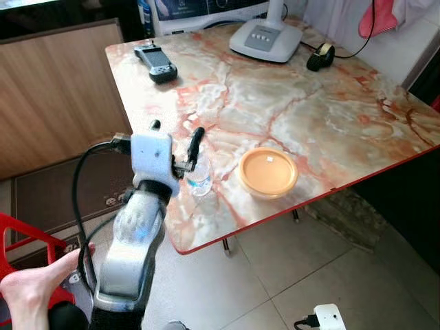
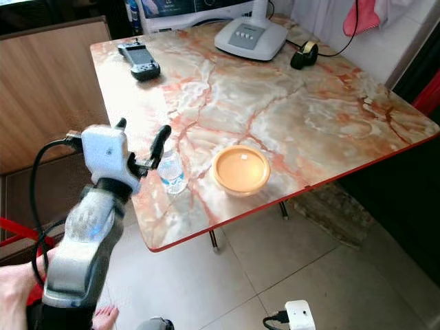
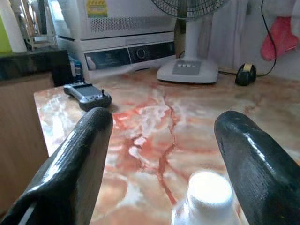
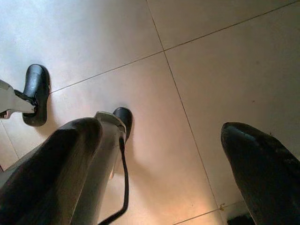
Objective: Restocking fridge
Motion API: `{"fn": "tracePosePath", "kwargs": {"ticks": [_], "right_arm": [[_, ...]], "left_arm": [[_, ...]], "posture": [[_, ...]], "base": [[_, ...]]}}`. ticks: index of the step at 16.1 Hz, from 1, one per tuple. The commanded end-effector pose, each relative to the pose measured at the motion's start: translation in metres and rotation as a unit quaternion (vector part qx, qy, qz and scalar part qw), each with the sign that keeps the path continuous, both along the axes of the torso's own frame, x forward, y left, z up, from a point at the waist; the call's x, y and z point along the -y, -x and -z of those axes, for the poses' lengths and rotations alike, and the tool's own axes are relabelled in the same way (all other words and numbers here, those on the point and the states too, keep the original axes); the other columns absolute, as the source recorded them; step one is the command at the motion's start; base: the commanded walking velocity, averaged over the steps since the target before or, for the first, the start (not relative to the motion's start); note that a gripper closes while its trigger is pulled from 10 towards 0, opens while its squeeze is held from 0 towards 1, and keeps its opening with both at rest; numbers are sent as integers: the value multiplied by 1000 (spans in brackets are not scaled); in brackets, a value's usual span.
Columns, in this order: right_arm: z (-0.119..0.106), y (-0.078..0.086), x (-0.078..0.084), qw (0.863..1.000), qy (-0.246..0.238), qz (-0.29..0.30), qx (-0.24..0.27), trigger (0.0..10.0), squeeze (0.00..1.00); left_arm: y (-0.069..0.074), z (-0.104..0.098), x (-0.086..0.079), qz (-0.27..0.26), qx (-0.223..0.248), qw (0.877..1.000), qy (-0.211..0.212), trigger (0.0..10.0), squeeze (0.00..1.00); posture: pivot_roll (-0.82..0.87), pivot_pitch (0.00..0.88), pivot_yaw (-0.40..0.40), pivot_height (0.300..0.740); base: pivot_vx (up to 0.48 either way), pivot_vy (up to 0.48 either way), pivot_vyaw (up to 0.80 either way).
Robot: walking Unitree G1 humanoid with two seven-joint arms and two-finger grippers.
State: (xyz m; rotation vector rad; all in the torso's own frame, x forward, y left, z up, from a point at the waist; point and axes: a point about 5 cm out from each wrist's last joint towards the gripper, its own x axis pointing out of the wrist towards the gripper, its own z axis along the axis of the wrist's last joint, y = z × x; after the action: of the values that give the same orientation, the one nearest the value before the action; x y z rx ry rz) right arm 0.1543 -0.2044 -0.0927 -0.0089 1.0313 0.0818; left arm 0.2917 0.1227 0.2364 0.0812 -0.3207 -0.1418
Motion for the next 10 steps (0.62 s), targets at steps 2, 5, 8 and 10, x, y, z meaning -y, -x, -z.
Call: {"fn": "tracePosePath", "kwargs": {"ticks": [2,5,8,10], "right_arm": [[3,8,2,1000,3,3,-12,10000,0],[3,7,2,1000,4,4,-13,10000,0],[2,6,1,1000,3,1,-14,10000,0],[2,5,1,1000,4,0,-15,10000,0]], "left_arm": [[-5,-26,1,8,-9,1000,1,10000,0],[-16,-42,5,66,-86,994,-18,10000,0],[-25,-38,-2,70,-168,983,0,10000,0],[-30,-50,1,94,-170,981,3,10000,0]], "posture": [[186,127,-65,740],[209,129,-70,740],[215,127,-71,740],[223,125,-70,740]], "base": [[0,0,0],[0,0,0],[0,0,0],[0,0,0]]}}
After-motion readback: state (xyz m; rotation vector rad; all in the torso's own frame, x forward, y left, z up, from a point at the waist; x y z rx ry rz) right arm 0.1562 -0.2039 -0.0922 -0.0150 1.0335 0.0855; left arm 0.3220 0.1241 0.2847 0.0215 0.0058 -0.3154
